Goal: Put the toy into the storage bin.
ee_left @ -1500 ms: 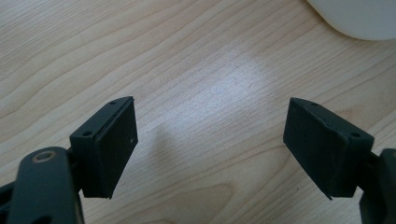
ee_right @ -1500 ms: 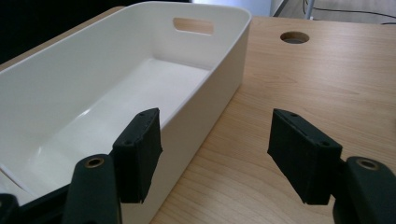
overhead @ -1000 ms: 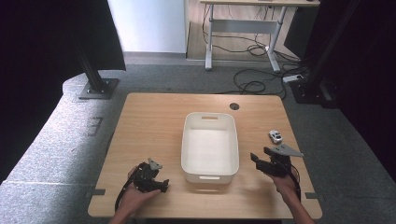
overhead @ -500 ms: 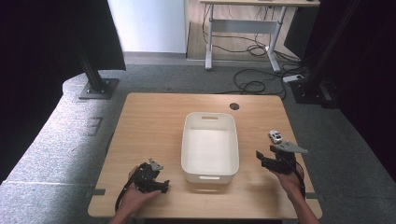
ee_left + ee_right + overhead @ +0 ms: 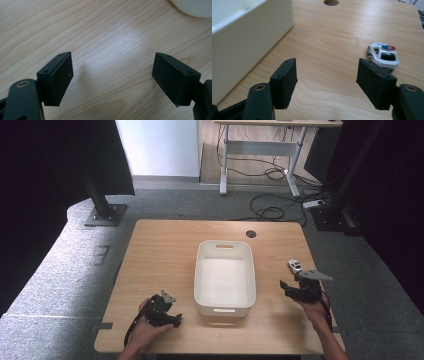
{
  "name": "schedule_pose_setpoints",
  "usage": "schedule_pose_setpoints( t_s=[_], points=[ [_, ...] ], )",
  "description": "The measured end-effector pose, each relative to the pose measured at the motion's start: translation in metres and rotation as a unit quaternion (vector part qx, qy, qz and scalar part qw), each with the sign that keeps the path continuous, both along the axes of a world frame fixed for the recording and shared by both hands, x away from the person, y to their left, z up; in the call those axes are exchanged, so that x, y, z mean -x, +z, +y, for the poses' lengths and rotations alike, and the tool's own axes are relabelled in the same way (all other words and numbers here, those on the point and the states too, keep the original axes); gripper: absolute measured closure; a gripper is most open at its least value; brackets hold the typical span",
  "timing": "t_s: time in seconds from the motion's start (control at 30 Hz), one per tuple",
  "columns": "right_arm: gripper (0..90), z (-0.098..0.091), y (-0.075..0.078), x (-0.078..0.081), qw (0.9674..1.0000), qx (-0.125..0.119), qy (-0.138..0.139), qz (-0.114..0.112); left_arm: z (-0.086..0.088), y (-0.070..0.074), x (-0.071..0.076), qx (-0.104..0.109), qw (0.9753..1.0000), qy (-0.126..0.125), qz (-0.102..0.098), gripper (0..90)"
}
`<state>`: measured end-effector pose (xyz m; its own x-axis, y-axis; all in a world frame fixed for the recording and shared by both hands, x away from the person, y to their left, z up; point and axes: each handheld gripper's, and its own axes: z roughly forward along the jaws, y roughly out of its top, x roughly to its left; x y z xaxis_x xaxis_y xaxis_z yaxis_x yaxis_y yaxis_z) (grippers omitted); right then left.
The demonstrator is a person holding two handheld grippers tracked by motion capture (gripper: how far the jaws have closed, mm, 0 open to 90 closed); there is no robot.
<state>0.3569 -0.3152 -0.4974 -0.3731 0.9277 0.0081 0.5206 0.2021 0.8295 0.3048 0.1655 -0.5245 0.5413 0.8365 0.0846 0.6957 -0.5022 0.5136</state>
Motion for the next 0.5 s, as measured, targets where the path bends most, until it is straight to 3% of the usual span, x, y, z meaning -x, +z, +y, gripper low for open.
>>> schedule_pose_setpoints(
  t_s=[0.3,0.5],
  points=[
    [33.8,-0.012,-0.001,-0.011,0.9997,-0.006,-0.019,0.014,-0.002,-0.001,-0.001,-0.005,1.0,0.001,0.003,17.8],
    [34.0,-0.019,-0.003,-0.014,0.9997,-0.007,-0.019,0.015,0.002,-0.002,-0.003,0.009,0.9999,0.004,0.009,16.3]
  ],
)
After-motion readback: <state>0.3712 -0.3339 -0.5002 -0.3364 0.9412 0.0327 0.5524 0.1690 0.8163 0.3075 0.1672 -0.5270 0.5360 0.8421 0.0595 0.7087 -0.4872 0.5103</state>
